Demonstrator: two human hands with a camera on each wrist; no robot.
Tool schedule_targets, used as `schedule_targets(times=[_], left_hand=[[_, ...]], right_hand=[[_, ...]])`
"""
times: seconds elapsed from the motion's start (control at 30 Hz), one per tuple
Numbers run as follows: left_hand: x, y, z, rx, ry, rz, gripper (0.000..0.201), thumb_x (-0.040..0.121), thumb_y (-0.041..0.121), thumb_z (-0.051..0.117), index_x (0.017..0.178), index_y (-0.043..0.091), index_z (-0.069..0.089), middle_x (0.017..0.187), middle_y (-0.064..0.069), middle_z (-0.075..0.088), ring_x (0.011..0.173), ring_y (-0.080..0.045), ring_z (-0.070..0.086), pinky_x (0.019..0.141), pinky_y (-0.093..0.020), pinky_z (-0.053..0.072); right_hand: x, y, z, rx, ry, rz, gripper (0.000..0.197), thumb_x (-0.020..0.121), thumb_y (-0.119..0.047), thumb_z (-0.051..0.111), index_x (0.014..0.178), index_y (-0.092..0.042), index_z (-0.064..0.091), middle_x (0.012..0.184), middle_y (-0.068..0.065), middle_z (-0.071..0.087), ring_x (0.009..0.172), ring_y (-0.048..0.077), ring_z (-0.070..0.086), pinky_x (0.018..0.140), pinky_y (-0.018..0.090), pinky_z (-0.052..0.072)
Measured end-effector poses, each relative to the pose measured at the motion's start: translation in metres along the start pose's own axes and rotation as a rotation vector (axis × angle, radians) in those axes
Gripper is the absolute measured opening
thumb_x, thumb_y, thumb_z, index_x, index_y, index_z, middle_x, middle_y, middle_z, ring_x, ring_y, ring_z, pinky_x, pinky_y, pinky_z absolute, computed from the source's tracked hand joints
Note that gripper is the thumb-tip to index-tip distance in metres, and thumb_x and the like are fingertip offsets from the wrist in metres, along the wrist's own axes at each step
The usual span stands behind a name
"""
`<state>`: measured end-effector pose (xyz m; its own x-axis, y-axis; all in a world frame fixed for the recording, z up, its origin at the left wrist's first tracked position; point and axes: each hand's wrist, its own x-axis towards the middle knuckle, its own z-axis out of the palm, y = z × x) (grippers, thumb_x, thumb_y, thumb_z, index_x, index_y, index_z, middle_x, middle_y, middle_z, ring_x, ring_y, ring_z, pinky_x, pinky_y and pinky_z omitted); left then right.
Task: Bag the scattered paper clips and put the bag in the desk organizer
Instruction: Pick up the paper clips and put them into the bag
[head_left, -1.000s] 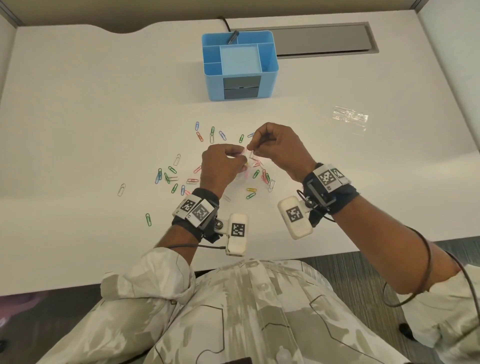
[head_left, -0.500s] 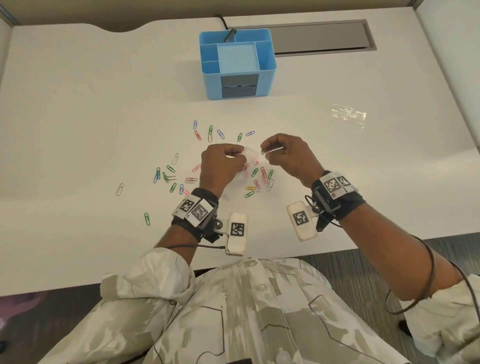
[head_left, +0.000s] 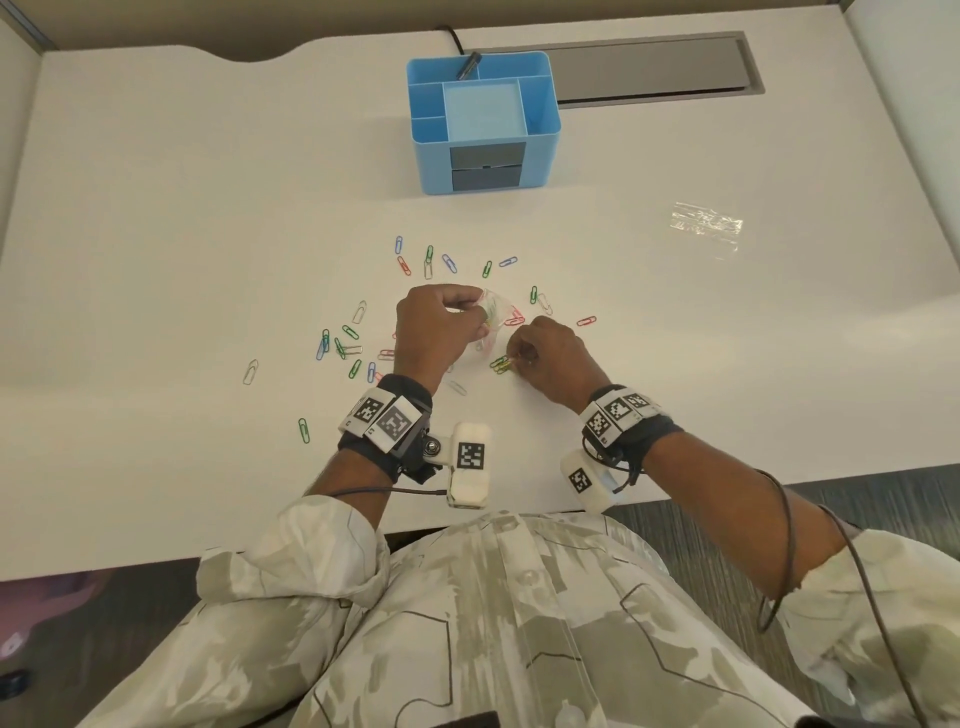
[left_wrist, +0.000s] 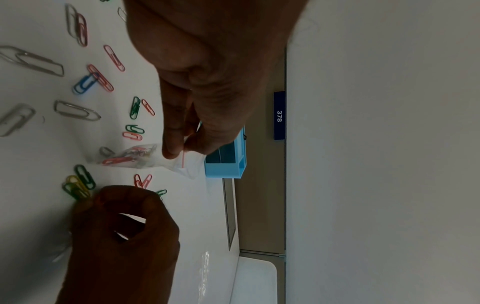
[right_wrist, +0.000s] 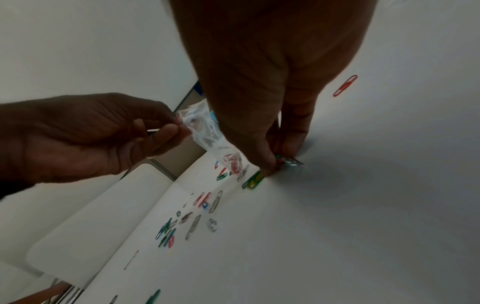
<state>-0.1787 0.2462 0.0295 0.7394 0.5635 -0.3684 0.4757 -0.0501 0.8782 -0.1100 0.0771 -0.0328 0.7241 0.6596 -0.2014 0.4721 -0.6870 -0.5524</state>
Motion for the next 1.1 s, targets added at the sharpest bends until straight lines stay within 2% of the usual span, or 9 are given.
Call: schedule_targets(times=[0.13,0.23,0.33,0.37,0.47,0.6,0.93,1.03,1.1], left_hand=[[-0.001,-0.001,-0.004,0.0,0.004,-0.009,0.027,0.085,0.002,0.077,0.108,0.015,0.082,0.098,0.001,0.08,0.079,-0.018,0.082,0.089,-0.041,0.066],[-0.002,-0.002,-0.005,0.002,0.009,-0.011,0.026,0.085,0.001,0.076,0.106,0.016,0.082,0.096,0.004,0.079,0.078,-0.016,0.082,0.088,-0.041,0.066],[-0.003,-0.004,-0.004,0.002,0.012,-0.011,0.025,0.084,0.002,0.077,0.104,0.017,0.083,0.095,0.003,0.08,0.078,-0.017,0.082,0.087,-0.042,0.067],[-0.003,-0.004,-0.004,0.005,0.011,-0.014,0.025,0.084,0.002,0.077,0.104,0.017,0.083,0.095,0.002,0.08,0.078,-0.018,0.082,0.088,-0.042,0.066],[-0.003,-0.005,-0.001,0.005,0.008,-0.02,0.023,0.083,0.003,0.078,0.101,0.017,0.083,0.093,0.003,0.08,0.077,-0.019,0.082,0.088,-0.042,0.066],[-0.004,-0.003,0.003,0.011,-0.011,-0.011,0.023,0.083,0.003,0.079,0.103,0.014,0.083,0.095,-0.001,0.08,0.081,-0.021,0.082,0.085,-0.042,0.067],[-0.007,0.008,0.013,0.012,-0.034,0.013,0.025,0.087,0.006,0.081,0.112,0.01,0.08,0.099,-0.002,0.079,0.079,-0.015,0.08,0.082,-0.034,0.067],[-0.007,0.007,0.014,0.016,-0.039,0.016,0.026,0.088,0.008,0.082,0.114,0.009,0.08,0.101,-0.001,0.077,0.074,-0.006,0.076,0.078,-0.028,0.067],[-0.007,0.006,0.013,0.011,-0.037,0.004,0.026,0.087,0.007,0.081,0.113,0.009,0.08,0.099,0.001,0.076,0.073,-0.005,0.076,0.08,-0.031,0.067]], right_hand=[[0.002,0.0,-0.009,-0.017,-0.025,0.011,0.017,0.082,-0.007,0.064,0.096,-0.015,0.07,0.09,0.0,0.064,0.085,0.022,0.063,0.076,0.028,0.048],[0.002,0.002,-0.021,0.13,0.023,0.056,0.019,0.079,-0.002,0.063,0.092,-0.013,0.072,0.089,0.003,0.072,0.078,0.017,0.064,0.077,0.031,0.055],[0.002,0.0,-0.037,0.329,0.075,0.171,0.015,0.079,-0.005,0.07,0.09,-0.015,0.074,0.089,0.0,0.075,0.073,0.01,0.068,0.074,0.013,0.052],[0.002,-0.002,-0.044,0.403,0.076,0.207,0.015,0.079,-0.007,0.072,0.09,-0.017,0.075,0.088,-0.002,0.076,0.074,0.009,0.069,0.076,0.012,0.053],[0.0,-0.012,-0.065,0.672,0.044,0.24,0.016,0.08,-0.006,0.076,0.095,-0.013,0.075,0.089,0.002,0.075,0.079,0.012,0.07,0.079,0.026,0.06],[-0.002,-0.032,-0.091,0.863,0.002,0.21,0.018,0.084,-0.002,0.076,0.101,-0.005,0.073,0.103,0.017,0.074,0.085,0.015,0.069,0.08,0.026,0.059],[0.008,-0.056,-0.099,0.533,0.009,0.131,0.012,0.084,-0.015,0.077,0.095,-0.016,0.08,0.09,0.001,0.078,0.082,0.019,0.076,0.084,0.032,0.062],[0.01,-0.059,-0.1,0.519,0.049,0.128,0.012,0.084,-0.012,0.075,0.095,-0.014,0.079,0.089,0.002,0.078,0.079,0.019,0.077,0.084,0.036,0.063],[0.01,-0.059,-0.099,0.563,0.064,0.141,0.012,0.082,-0.008,0.073,0.093,-0.011,0.077,0.086,0.006,0.078,0.079,0.023,0.076,0.083,0.038,0.063]])
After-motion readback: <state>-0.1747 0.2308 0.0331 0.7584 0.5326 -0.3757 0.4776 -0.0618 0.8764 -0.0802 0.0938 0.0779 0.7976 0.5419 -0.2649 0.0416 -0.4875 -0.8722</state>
